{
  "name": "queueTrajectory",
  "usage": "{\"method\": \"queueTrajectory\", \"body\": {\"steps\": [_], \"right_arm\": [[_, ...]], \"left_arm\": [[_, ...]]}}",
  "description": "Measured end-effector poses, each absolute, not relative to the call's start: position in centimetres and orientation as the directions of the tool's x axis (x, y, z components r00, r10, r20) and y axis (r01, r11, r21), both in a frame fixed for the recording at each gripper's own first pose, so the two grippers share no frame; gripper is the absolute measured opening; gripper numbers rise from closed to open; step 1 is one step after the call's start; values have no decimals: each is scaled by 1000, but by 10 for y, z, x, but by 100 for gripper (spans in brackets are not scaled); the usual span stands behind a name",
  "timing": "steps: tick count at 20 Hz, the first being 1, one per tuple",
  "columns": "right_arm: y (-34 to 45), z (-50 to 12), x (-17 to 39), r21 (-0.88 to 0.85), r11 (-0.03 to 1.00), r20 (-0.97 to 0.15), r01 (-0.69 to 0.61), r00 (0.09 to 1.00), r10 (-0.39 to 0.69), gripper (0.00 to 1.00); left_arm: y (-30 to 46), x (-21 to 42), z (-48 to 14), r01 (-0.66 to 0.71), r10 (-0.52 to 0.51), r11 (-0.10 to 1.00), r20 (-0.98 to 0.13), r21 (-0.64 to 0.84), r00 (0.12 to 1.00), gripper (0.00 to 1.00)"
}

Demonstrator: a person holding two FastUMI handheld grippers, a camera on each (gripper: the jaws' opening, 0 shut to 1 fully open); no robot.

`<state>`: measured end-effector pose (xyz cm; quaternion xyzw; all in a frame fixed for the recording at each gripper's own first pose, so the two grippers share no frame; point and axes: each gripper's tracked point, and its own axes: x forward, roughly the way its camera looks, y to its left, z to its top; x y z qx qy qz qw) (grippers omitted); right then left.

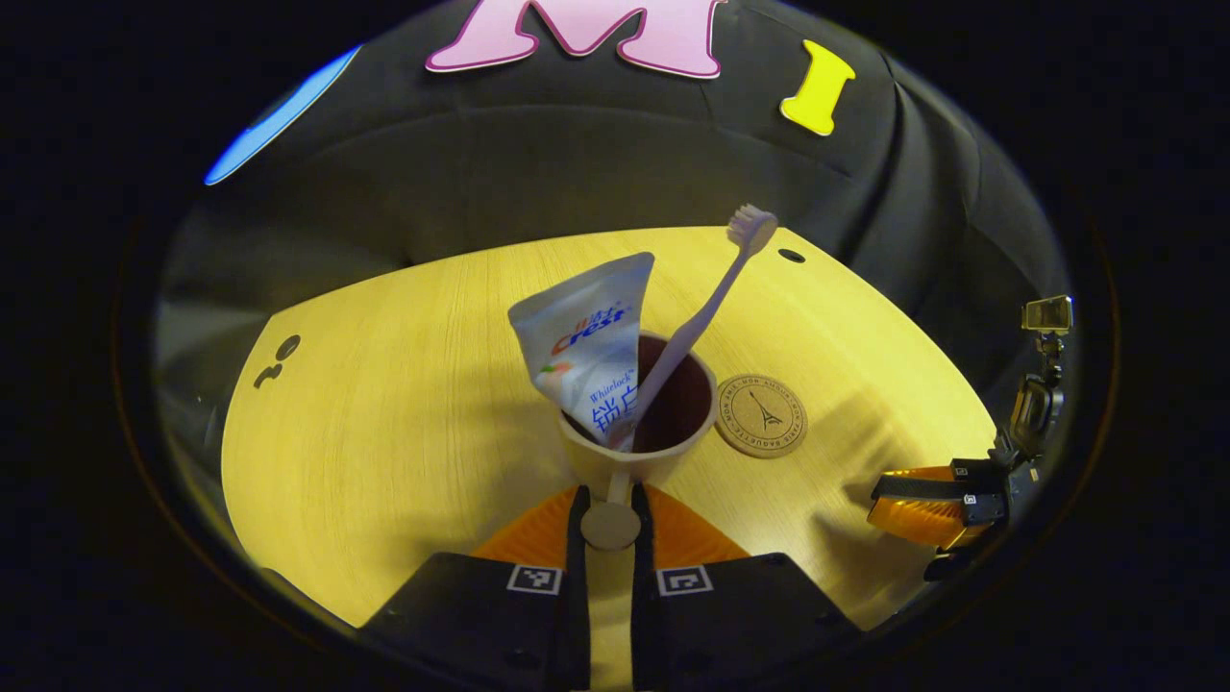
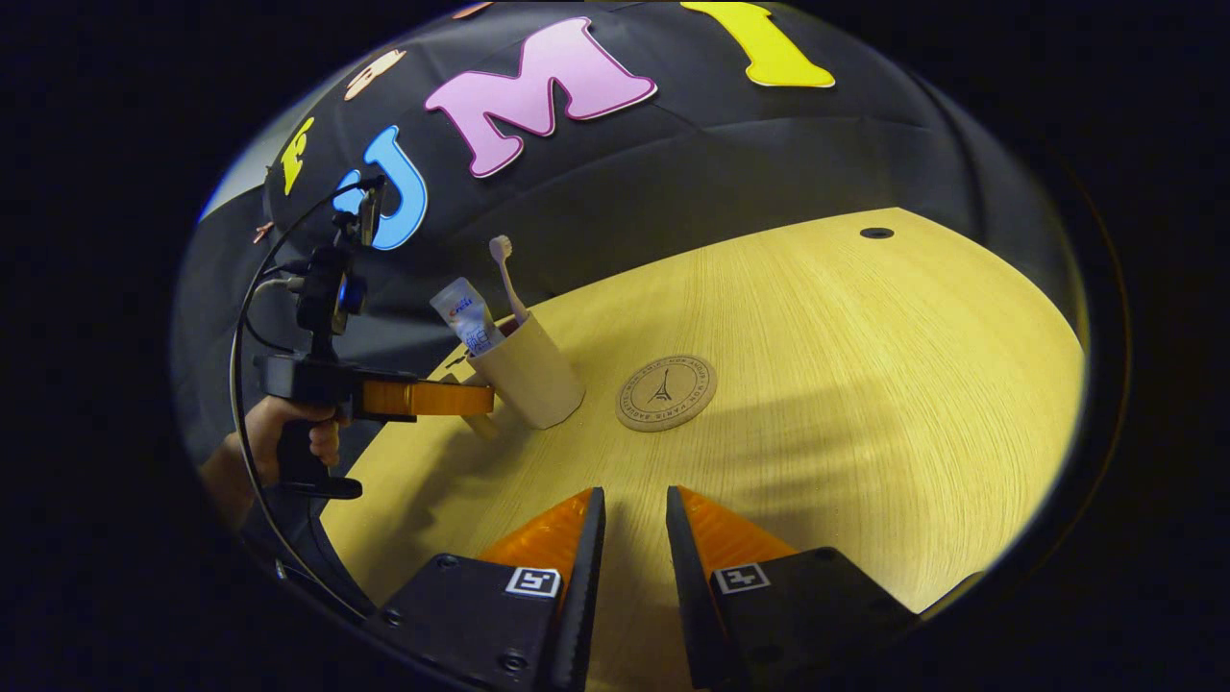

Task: Put the toothbrush and toothpaste on the desktop into the cup, then pick up the cup and place it on the coaster on the desktop.

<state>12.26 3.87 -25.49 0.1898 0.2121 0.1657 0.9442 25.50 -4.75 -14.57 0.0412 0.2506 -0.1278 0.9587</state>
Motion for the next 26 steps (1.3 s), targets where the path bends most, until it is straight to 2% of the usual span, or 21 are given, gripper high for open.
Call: {"method": "queueTrajectory", "body": {"steps": [1,2,4,5,6,9,10,11,12,13,17,23,26], "right_arm": [[39,-255,122,429,872,-335,-234,856,395,43],[39,-255,123,429,872,-333,-237,855,396,43],[40,-256,122,430,871,-334,-239,854,399,43],[40,-255,122,430,871,-335,-239,853,400,43],[40,-255,122,429,871,-335,-240,853,400,43],[41,-255,121,428,870,-332,-243,853,402,43],[42,-255,121,428,870,-328,-246,854,403,43],[41,-255,121,428,870,-330,-244,854,402,43],[43,-255,121,431,868,-326,-248,854,406,43],[43,-254,120,432,867,-325,-247,855,405,43],[44,-253,119,432,866,-315,-253,857,408,43],[51,-250,117,416,869,-301,-268,861,410,43],[54,-251,117,418,868,-303,-269,859,413,43]], "left_arm": [[-48,256,-146,266,-226,964,-486,15,844,14],[-48,256,-146,269,-226,963,-483,21,846,18],[-49,255,-145,267,-222,963,-476,29,851,16],[-49,255,-143,266,-222,963,-468,30,856,21],[-49,254,-140,265,-222,964,-458,30,861,16],[-51,253,-138,266,-223,963,-445,36,867,15],[-51,254,-137,267,-225,963,-445,34,867,19],[-51,252,-138,268,-226,963,-447,33,865,13],[-52,253,-136,269,-230,963,-440,29,868,17],[-53,251,-136,268,-231,963,-435,25,870,11],[-53,253,-135,251,-226,968,-368,22,902,6],[-57,243,-128,242,-224,970,-296,25,929,6],[-58,237,-129,248,-230,969,-304,21,925,6]]}}
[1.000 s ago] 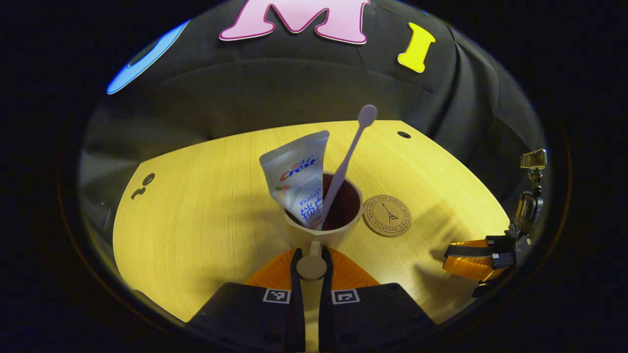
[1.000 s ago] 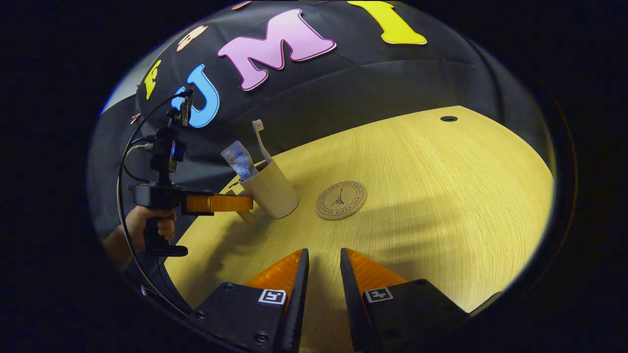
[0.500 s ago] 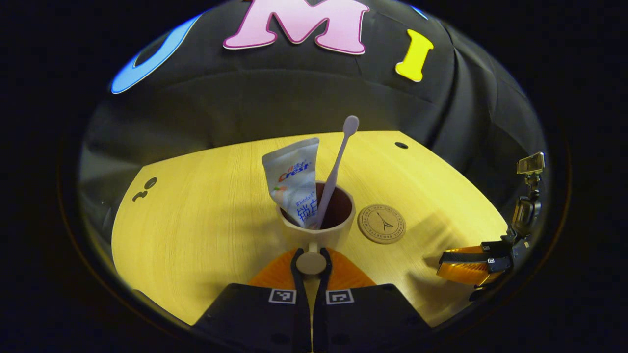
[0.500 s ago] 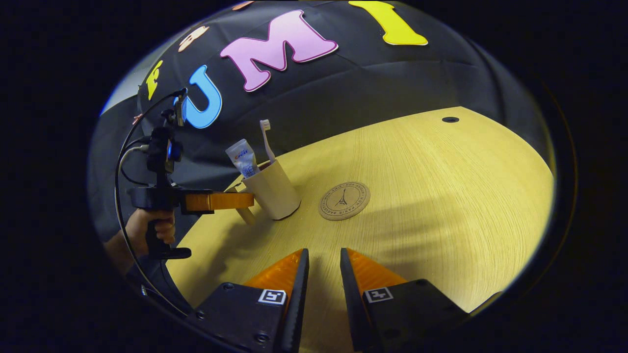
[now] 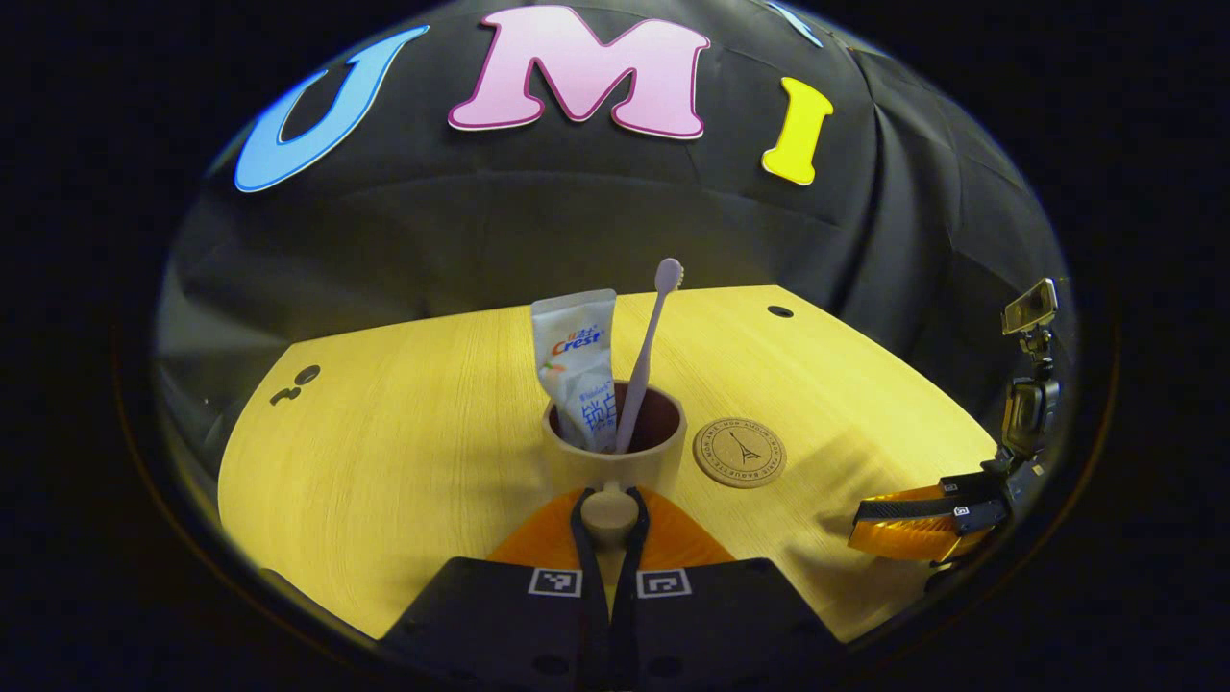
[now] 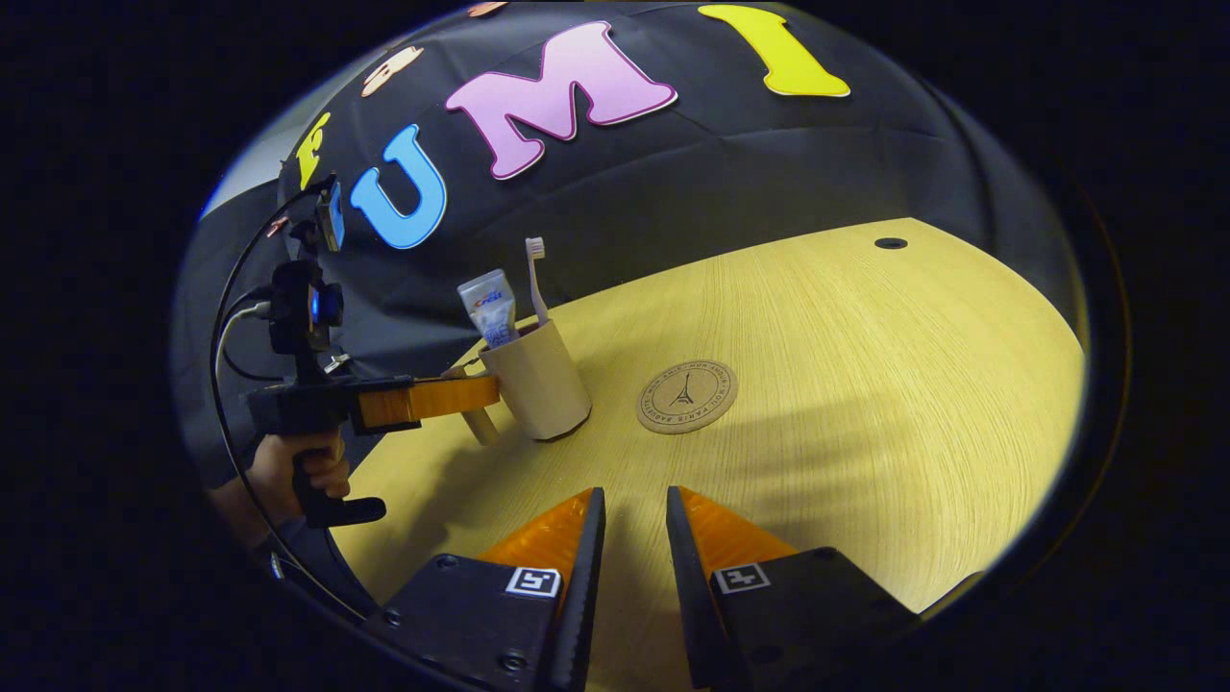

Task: Put the toothbrush and toothpaste on the desktop into the cup, then pick up the cup and place it on the coaster on the desktop.

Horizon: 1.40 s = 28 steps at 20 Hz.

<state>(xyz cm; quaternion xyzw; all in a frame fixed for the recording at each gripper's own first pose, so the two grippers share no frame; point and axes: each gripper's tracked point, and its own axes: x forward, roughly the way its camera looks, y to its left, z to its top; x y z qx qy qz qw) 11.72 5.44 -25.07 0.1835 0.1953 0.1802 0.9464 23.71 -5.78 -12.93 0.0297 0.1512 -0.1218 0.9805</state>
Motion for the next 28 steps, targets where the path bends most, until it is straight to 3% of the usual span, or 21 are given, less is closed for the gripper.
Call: {"method": "queueTrajectory", "body": {"steps": [6,7,8,12,22,23,24,25,26,27,28], "right_arm": [[53,-246,116,415,871,-303,-262,863,404,43],[52,-245,116,416,872,-304,-258,865,400,43],[51,-242,116,417,873,-305,-254,865,398,43],[45,-231,111,411,878,-311,-246,868,388,43],[30,-221,88,453,868,-362,-205,847,389,43],[30,-222,84,455,867,-369,-202,844,390,43],[30,-222,80,459,866,-374,-200,840,392,43],[30,-223,78,463,864,-378,-197,838,394,43],[29,-224,75,468,862,-383,-195,834,397,43],[29,-225,73,474,860,-386,-191,833,397,43],[28,-226,72,479,857,-389,-187,831,399,43]], "left_arm": [[-56,235,-135,252,-236,967,-408,-15,882,6],[-55,234,-136,258,-233,966,-431,1,872,2],[-55,234,-137,263,-232,965,-452,8,862,7],[-55,228,-150,272,-226,962,-540,7,811,10],[-52,223,-163,279,-199,960,-660,16,724,28],[-52,222,-162,282,-199,959,-674,14,711,34],[-52,221,-161,287,-196,958,-689,18,698,34],[-52,222,-157,295,-189,955,-696,33,693,47],[-51,225,-154,301,-180,952,-701,53,690,44],[-50,228,-151,306,-169,950,-710,68,683,54],[-51,230,-151,309,-166,948,-716,73,678,54]]}}
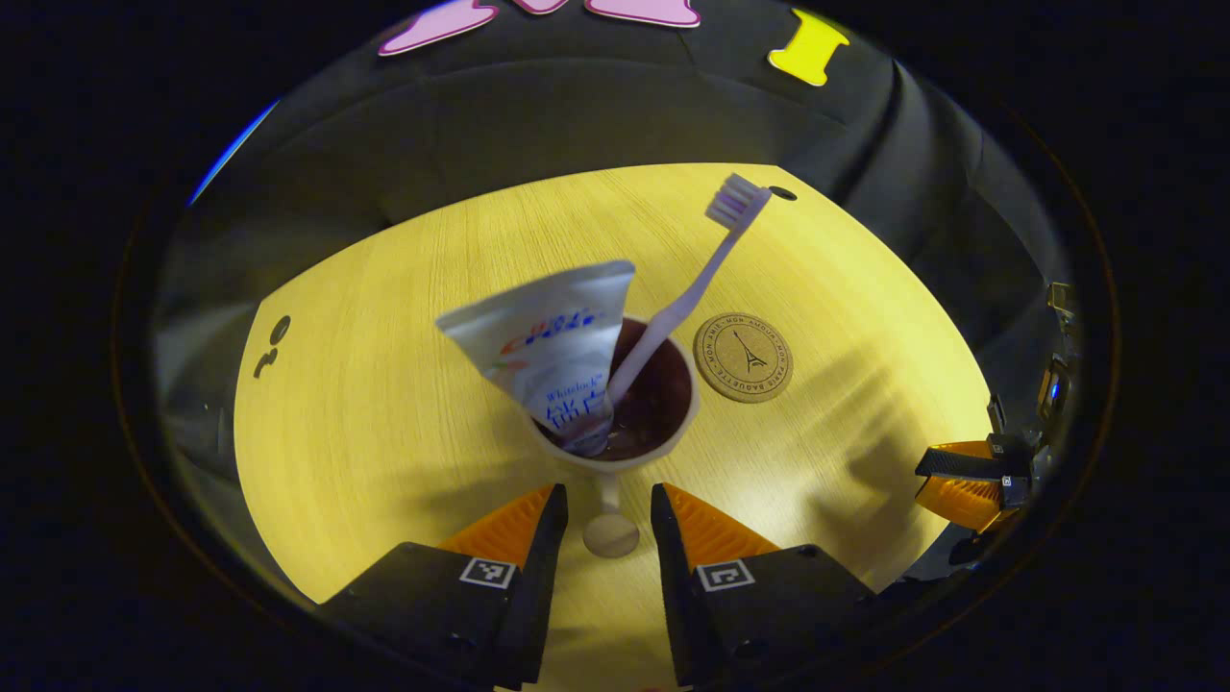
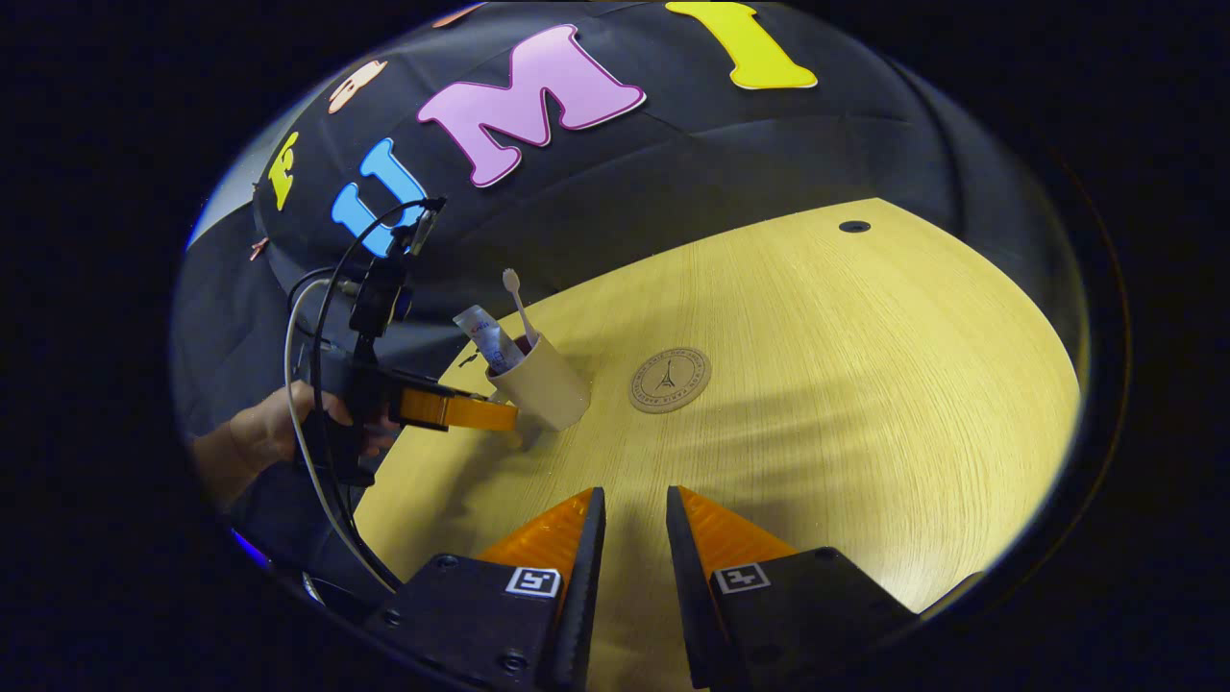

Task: Put the toothbrush and toothpaste on the desktop into the cup, then pick up the cup and place it on the coaster on the desktop.

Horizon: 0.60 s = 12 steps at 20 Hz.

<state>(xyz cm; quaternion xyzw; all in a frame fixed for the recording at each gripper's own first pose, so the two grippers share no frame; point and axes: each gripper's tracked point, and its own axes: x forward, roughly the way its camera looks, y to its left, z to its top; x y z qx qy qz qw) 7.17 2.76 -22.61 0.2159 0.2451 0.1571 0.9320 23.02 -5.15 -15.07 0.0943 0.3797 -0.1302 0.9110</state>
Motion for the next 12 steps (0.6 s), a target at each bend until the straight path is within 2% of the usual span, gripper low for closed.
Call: {"method": "queueTrajectory", "body": {"steps": [3,6,7,9,11,12], "right_arm": [[24,-228,70,493,852,-393,-175,829,397,43],[19,-226,69,497,852,-391,-166,834,390,43],[18,-227,68,495,853,-393,-164,834,388,43],[17,-228,69,493,855,-397,-162,833,386,43],[17,-231,68,491,856,-401,-161,830,387,43],[18,-231,67,491,856,-402,-161,830,387,43]], "left_arm": [[-51,232,-162,299,-140,951,-763,72,630,54],[-54,234,-159,288,-148,956,-746,61,649,24],[-54,235,-158,280,-149,958,-735,58,662,19],[-56,235,-158,266,-154,963,-714,47,683,13],[-57,236,-158,250,-160,968,-694,30,702,17],[-56,235,-156,243,-157,970,-683,31,713,11]]}}
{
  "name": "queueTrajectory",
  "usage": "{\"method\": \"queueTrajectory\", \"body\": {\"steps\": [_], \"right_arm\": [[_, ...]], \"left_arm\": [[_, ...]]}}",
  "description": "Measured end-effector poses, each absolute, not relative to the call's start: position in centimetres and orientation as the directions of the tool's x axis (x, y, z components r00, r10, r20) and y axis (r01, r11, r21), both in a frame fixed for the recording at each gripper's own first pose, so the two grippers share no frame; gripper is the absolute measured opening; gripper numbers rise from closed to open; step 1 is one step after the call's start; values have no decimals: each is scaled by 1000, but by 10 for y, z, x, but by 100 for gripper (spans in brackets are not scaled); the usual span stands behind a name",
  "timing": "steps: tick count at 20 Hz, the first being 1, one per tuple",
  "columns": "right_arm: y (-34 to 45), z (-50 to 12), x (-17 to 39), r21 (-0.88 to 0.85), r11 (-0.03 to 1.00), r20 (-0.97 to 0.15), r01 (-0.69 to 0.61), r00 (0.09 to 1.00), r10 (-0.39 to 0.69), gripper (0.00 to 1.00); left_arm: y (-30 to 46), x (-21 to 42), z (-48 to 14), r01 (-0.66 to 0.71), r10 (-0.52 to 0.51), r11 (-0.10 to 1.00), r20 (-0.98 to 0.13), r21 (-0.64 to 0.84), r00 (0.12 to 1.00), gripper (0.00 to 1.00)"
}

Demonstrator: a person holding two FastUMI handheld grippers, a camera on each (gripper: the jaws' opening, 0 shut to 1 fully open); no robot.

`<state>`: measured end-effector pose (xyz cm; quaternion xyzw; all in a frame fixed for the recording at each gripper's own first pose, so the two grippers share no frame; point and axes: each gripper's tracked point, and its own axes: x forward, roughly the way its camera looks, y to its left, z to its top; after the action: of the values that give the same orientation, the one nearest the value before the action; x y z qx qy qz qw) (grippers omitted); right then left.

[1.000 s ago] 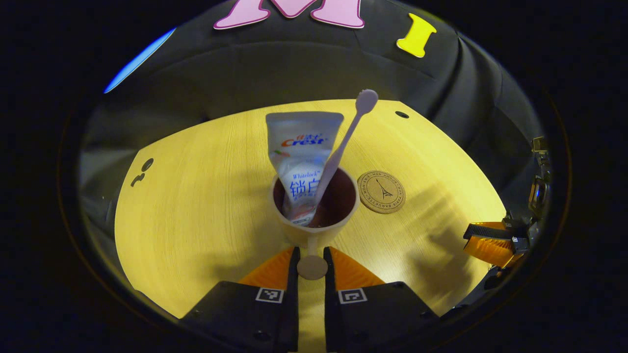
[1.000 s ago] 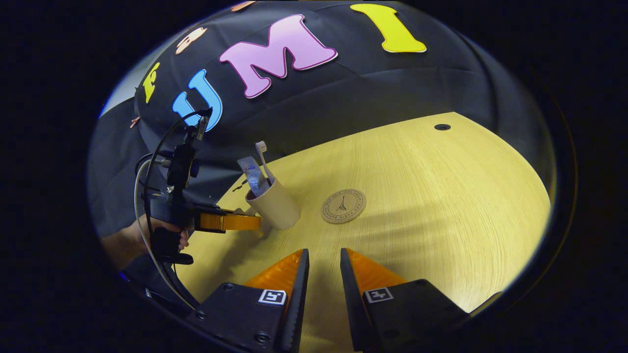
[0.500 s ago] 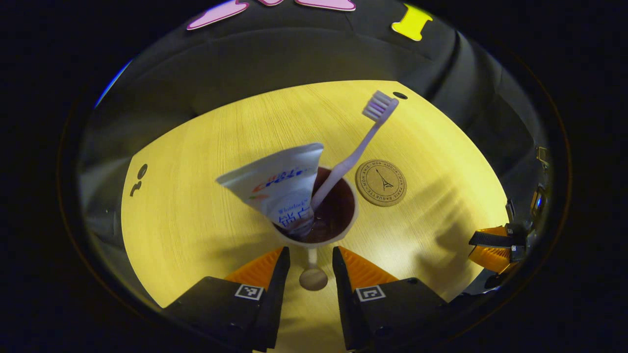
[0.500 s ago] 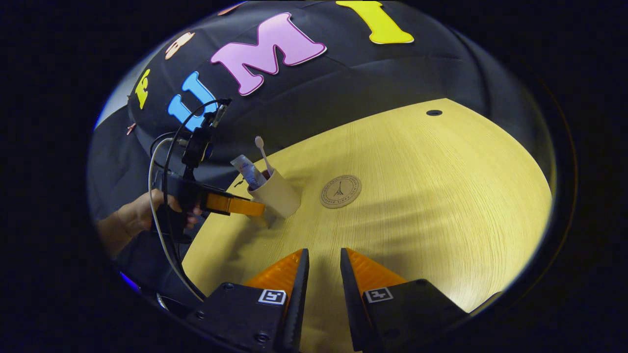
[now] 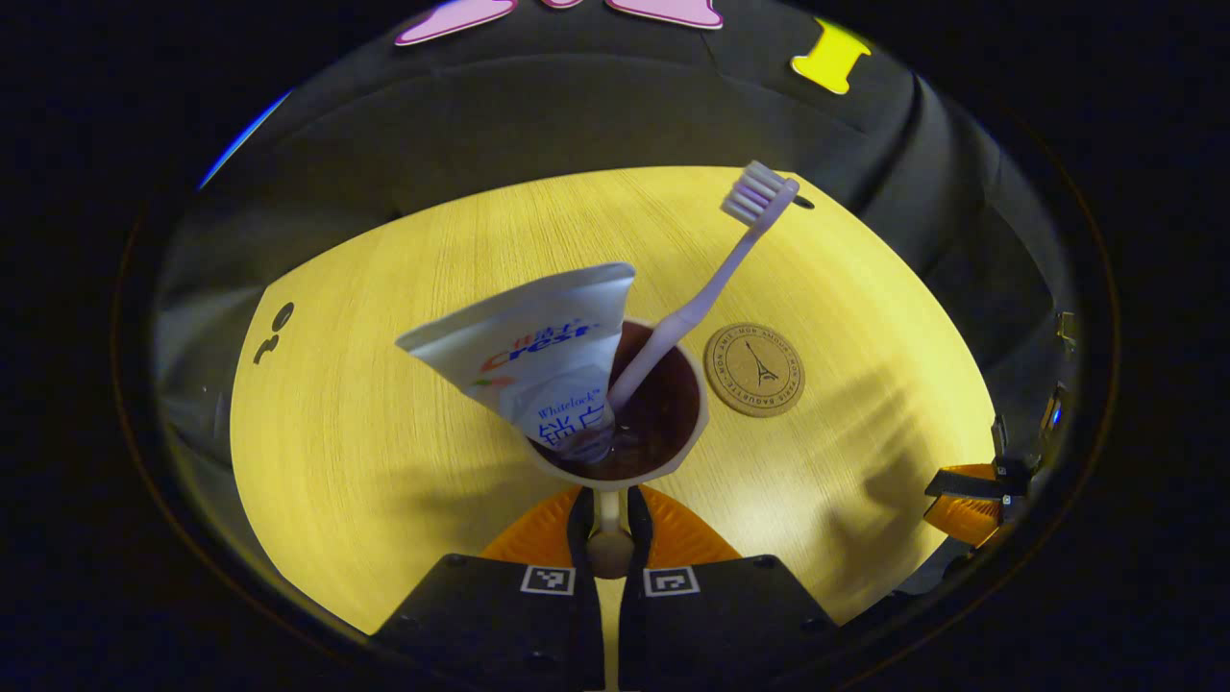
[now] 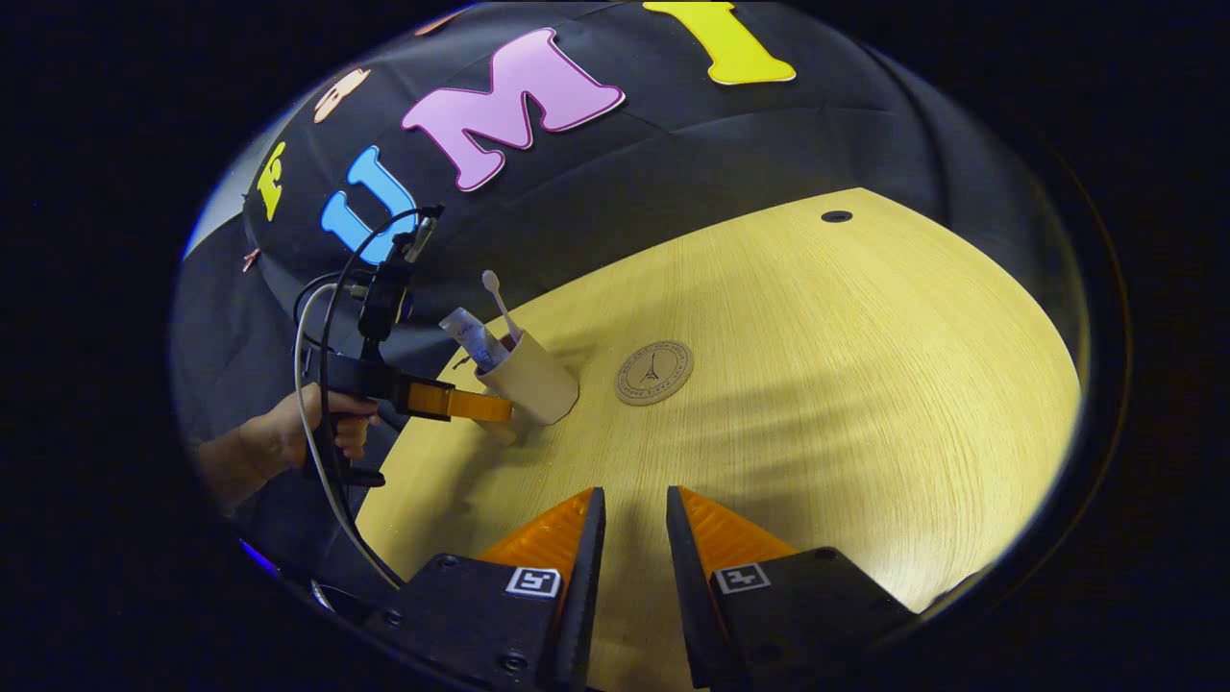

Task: Put the toothbrush and toothpaste on the desktop into the cup, then pick up the cup and place it on the coaster on the desktop.

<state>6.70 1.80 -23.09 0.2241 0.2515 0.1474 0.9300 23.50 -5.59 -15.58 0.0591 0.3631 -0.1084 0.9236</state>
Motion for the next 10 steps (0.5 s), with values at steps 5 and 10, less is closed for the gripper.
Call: {"method": "queueTrajectory", "body": {"steps": [5,10], "right_arm": [[20,-228,69,494,854,-397,-164,831,389,43],[7,-212,68,498,854,-377,-151,849,370,43]], "left_arm": [[-62,228,-133,267,-164,962,-651,62,741,12],[-101,224,-114,331,-234,943,-635,36,736,11]]}}
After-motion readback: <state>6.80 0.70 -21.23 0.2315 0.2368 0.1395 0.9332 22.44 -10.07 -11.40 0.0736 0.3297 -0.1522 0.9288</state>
